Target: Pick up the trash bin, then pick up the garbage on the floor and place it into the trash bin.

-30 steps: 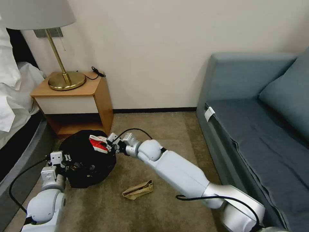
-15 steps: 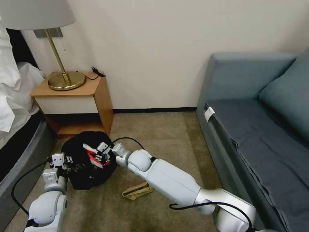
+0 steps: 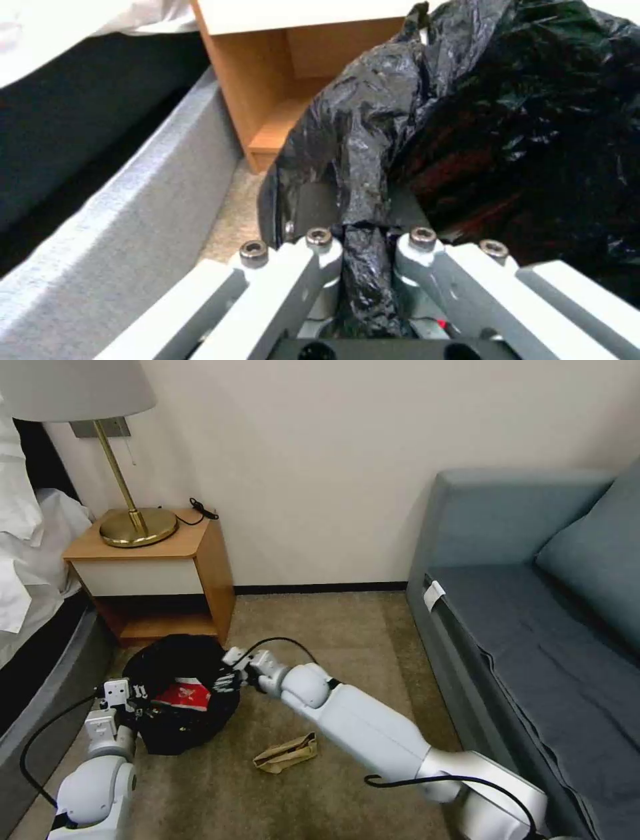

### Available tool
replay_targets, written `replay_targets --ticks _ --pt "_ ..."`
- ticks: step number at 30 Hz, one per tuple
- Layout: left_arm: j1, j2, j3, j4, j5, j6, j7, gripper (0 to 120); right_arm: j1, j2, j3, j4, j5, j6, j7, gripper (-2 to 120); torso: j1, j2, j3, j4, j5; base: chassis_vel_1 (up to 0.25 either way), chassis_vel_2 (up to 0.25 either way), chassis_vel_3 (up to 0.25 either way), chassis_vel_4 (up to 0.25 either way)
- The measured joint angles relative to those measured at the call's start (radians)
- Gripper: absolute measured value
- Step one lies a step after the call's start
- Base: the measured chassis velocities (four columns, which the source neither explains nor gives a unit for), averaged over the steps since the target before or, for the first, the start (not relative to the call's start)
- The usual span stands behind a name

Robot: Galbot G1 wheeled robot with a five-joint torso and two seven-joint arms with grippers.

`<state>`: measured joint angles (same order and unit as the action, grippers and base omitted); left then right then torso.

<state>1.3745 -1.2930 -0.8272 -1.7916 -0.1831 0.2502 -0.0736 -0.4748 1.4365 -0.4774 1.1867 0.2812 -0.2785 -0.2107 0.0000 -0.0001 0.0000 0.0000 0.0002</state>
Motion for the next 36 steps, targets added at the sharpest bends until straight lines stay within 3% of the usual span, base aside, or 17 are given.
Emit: replay_targets --ticks 6,23,36 --pt "-0.002 0.027 -0.013 0.021 -0.013 -0.003 -0.001 4 -0.062 -0.111 0.031 0.023 -0.025 -0.048 -0.015 100 0.000 0.000 0.000 -0.0002 0.0001 0.000 0.000 0.000 0.000" --pt "0.003 0.040 -0.008 0.022 -0.014 -0.004 -0.001 4 -0.232 -0.270 0.033 0.153 -0.025 -0.141 -0.046 100 0.000 0.000 0.000 -0.0001 -0.0001 0.000 0.000 0.000 0.000" --pt "0.024 0.032 0.003 0.011 -0.005 -0.012 0.000 4 -0.324 -0.256 0.085 0.159 -0.049 -0.147 -0.049 100 0.000 0.000 0.000 0.0001 -0.0001 0.000 0.000 0.000 0.000"
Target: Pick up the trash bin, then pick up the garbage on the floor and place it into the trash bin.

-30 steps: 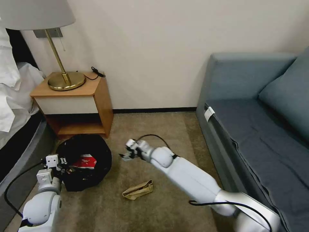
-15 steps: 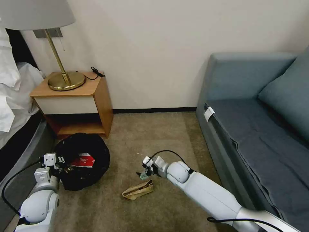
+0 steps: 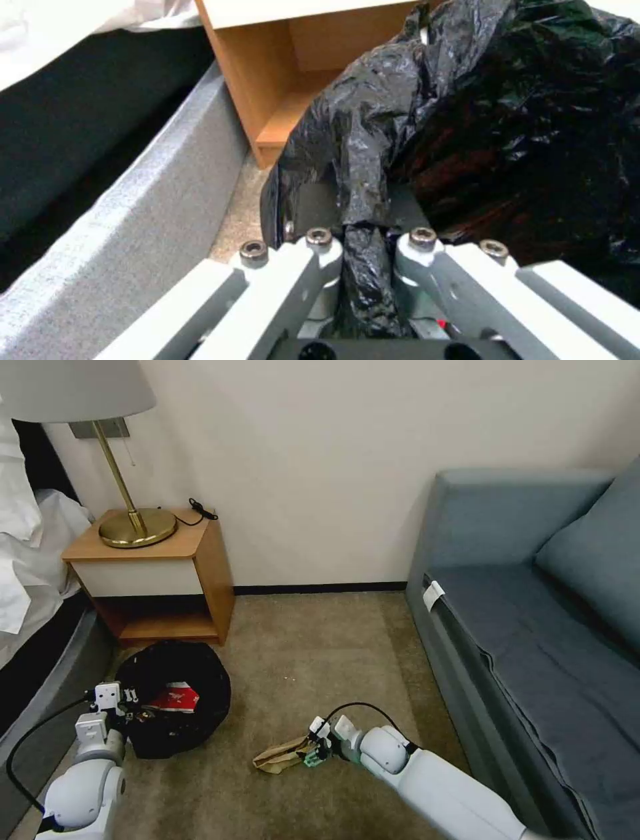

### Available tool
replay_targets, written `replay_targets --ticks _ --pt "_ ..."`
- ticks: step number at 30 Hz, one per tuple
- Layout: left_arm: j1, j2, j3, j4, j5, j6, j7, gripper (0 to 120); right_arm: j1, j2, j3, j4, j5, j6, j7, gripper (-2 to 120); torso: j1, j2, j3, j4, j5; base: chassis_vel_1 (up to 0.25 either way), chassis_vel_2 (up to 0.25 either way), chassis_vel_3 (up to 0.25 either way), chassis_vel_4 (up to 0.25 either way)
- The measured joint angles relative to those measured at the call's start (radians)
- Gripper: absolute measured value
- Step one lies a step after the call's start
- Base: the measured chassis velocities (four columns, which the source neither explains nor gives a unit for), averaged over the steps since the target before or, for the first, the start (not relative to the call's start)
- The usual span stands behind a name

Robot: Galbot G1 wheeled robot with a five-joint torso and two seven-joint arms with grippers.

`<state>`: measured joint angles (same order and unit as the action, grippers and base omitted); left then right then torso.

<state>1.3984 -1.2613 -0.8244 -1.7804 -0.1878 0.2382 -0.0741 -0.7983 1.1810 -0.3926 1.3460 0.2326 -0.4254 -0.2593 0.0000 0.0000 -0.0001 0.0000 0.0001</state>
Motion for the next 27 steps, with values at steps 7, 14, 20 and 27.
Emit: replay_targets --ticks 7,14,20,27 --pt "0.007 -0.004 -0.001 -0.001 0.001 -0.010 0.001 4 -0.015 0.023 0.024 -0.039 -0.019 0.011 -0.002 100 0.000 0.000 0.000 -0.0001 -0.0001 0.000 0.000 0.000 0.000" --pt "0.014 -0.007 -0.005 0.001 0.007 -0.023 0.004 4 -0.016 0.047 0.044 -0.090 -0.035 0.026 -0.008 100 0.000 0.000 0.000 0.0000 -0.0001 0.000 0.000 0.000 0.000" --pt "0.017 -0.010 -0.007 -0.004 0.007 -0.023 0.004 4 -0.027 0.058 0.053 -0.117 -0.052 0.038 -0.016 100 0.000 0.000 0.000 0.0000 -0.0002 0.000 0.000 0.000 0.000" --pt "0.022 -0.013 -0.008 -0.007 0.007 -0.027 0.004 4 -0.041 0.071 0.065 -0.137 -0.071 0.051 -0.026 99 0.000 0.000 0.000 -0.0001 -0.0002 0.000 0.000 0.000 0.000"
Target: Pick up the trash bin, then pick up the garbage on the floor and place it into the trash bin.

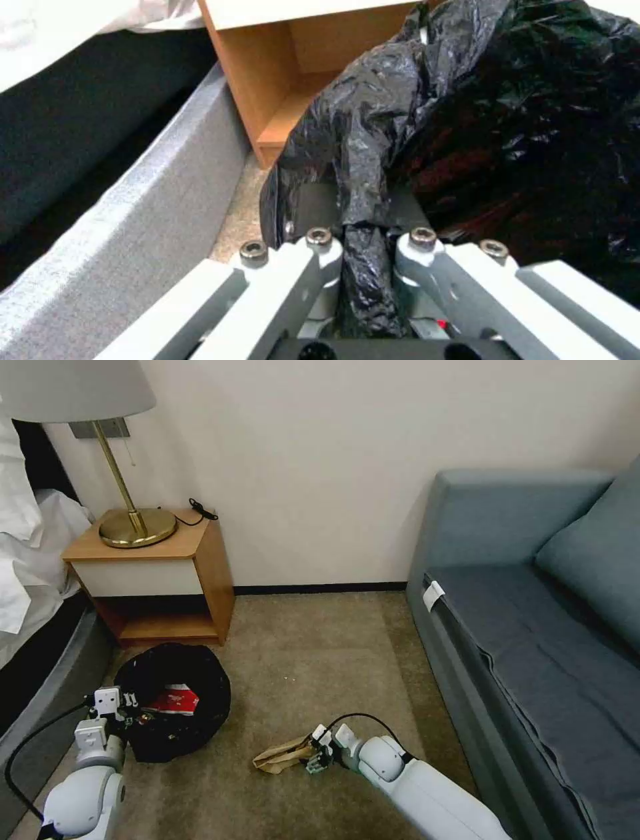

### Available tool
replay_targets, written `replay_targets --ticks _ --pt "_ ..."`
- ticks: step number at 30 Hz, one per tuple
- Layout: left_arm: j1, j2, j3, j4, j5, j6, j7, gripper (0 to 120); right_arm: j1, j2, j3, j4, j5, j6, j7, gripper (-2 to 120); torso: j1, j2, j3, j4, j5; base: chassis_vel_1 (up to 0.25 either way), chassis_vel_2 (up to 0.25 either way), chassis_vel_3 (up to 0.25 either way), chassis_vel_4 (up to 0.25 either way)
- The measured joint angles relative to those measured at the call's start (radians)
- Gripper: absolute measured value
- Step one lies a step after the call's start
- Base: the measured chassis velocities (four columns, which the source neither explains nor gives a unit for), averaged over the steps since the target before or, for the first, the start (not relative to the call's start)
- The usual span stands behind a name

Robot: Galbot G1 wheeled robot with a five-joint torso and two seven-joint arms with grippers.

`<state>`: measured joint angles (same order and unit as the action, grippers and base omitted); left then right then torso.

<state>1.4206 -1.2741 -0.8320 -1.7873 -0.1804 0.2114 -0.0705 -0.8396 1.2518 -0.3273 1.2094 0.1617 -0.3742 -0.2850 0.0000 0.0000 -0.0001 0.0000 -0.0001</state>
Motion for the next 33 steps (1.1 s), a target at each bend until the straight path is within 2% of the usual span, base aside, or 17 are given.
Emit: replay_targets --ticks 15,16,18,19,22,23,26,29,30,31,33 --pt "0.020 -0.001 -0.012 -0.011 -0.003 -0.014 0.000 4 0.005 0.044 0.016 -0.090 -0.040 0.047 -0.014 87 0.000 0.000 0.000 0.0000 0.0000 0.000 0.000 0.000 0.000" --pt "0.022 -0.002 -0.012 -0.011 -0.003 -0.016 0.000 4 0.005 0.045 0.016 -0.096 -0.042 0.052 -0.017 79 0.000 0.000 0.000 0.0000 0.0000 0.000 0.000 0.000 0.000" --pt "0.023 -0.005 -0.012 -0.011 -0.003 -0.016 0.000 4 0.008 0.045 0.017 -0.101 -0.044 0.059 -0.022 70 0.000 0.000 0.000 0.0000 0.0000 0.000 0.000 0.000 0.000" --pt "0.023 -0.005 -0.012 -0.011 -0.003 -0.016 0.000 4 0.008 0.045 0.017 -0.101 -0.044 0.059 -0.022 70 0.000 0.000 0.000 0.0000 0.0000 0.000 0.000 0.000 0.000" --pt "0.022 -0.010 -0.013 -0.016 -0.003 -0.017 0.000 4 0.012 0.048 0.023 -0.117 -0.055 0.076 -0.037 57 0.000 0.000 0.000 0.0000 0.0000 0.000 0.000 0.000 0.000" --pt "0.022 -0.010 -0.013 -0.016 -0.003 -0.017 0.000 4 0.012 0.048 0.023 -0.117 -0.055 0.076 -0.037 57 0.000 0.000 0.000 0.0000 0.0000 0.000 0.000 0.000 0.000" --pt "0.021 -0.010 -0.018 -0.022 -0.004 -0.017 0.000 4 0.016 0.049 0.026 -0.129 -0.060 0.084 -0.045 42 0.000 0.000 0.000 0.0000 0.0000 0.000 0.000 0.000 0.000" --pt "0.021 -0.010 -0.019 -0.022 -0.005 -0.017 0.000 4 0.016 0.048 0.026 -0.130 -0.061 0.086 -0.047 37 0.000 0.000 0.000 0.0000 0.0000 0.000 0.000 0.000 0.000" --pt "0.022 -0.011 -0.019 -0.022 -0.005 -0.017 0.000 4 0.016 0.048 0.026 -0.131 -0.061 0.087 -0.048 33 0.000 0.000 0.000 0.0000 0.0000 0.000 0.000 0.000 0.000" --pt "0.022 -0.010 -0.020 -0.022 -0.005 -0.017 0.000 4 0.015 0.048 0.026 -0.131 -0.062 0.087 -0.048 25 0.000 0.000 0.000 0.0000 0.0000 0.000 0.000 0.000 0.000" --pt "0.022 -0.010 -0.020 -0.022 -0.005 -0.017 0.000 4 0.015 0.047 0.026 -0.131 -0.062 0.088 -0.048 23 0.000 0.000 0.000 0.0000 0.0000 0.000 0.000 0.000 0.000"
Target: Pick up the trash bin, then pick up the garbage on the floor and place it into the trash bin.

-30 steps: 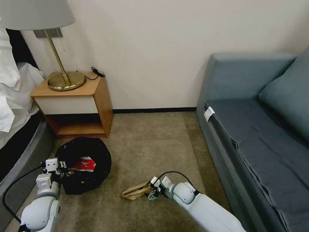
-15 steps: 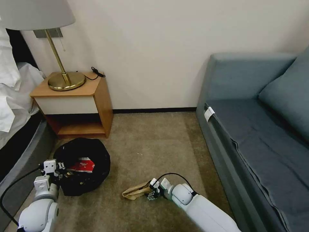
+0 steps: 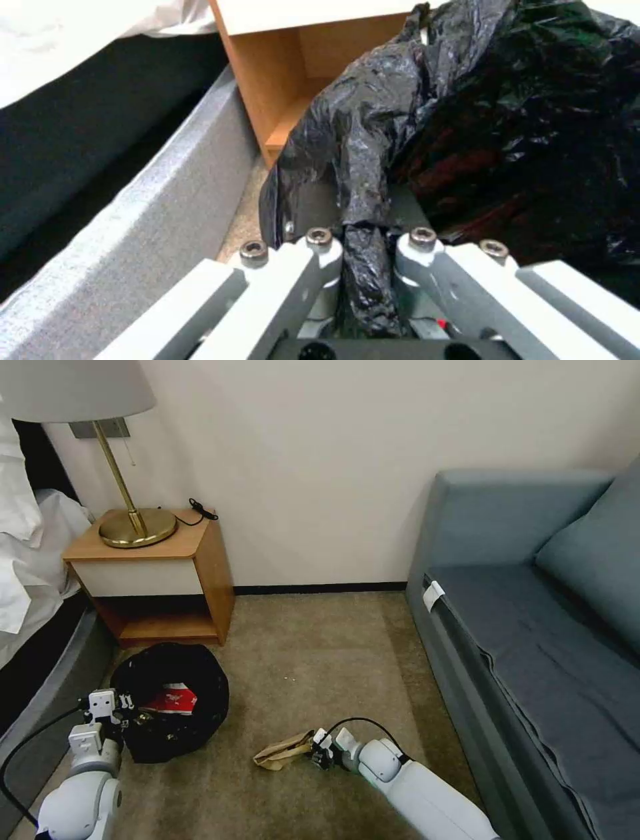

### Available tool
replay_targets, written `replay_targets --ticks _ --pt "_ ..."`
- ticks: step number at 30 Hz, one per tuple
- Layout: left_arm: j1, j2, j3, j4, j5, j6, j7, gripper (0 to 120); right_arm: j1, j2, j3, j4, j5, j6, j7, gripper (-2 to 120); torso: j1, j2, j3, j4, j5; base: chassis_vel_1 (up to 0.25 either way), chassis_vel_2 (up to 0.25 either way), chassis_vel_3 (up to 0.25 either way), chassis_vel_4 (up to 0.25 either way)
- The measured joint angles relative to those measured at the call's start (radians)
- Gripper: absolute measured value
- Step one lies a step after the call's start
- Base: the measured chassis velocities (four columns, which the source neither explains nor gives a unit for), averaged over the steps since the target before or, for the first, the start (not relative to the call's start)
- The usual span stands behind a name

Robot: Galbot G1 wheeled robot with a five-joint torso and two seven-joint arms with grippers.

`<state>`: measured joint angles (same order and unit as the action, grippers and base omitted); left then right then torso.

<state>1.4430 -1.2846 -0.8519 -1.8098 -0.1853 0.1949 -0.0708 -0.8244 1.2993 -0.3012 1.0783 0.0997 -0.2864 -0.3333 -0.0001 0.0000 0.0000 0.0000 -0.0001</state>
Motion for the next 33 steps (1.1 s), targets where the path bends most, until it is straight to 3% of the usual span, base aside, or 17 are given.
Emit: replay_targets --ticks 6,33 --pt "0.006 -0.002 -0.001 0.000 -0.001 -0.002 -0.001 4 -0.003 -0.003 0.000 0.000 -0.002 0.005 -0.004 0 0.000 0.000 0.000 0.0000 0.0000 0.000 0.000 0.000 0.000" --pt "0.022 0.006 -0.008 0.013 0.003 -0.012 -0.002 4 -0.047 -0.017 0.078 0.076 0.005 0.024 -0.021 0 0.000 0.000 0.000 0.0000 0.0001 0.000 0.000 0.000 0.000"
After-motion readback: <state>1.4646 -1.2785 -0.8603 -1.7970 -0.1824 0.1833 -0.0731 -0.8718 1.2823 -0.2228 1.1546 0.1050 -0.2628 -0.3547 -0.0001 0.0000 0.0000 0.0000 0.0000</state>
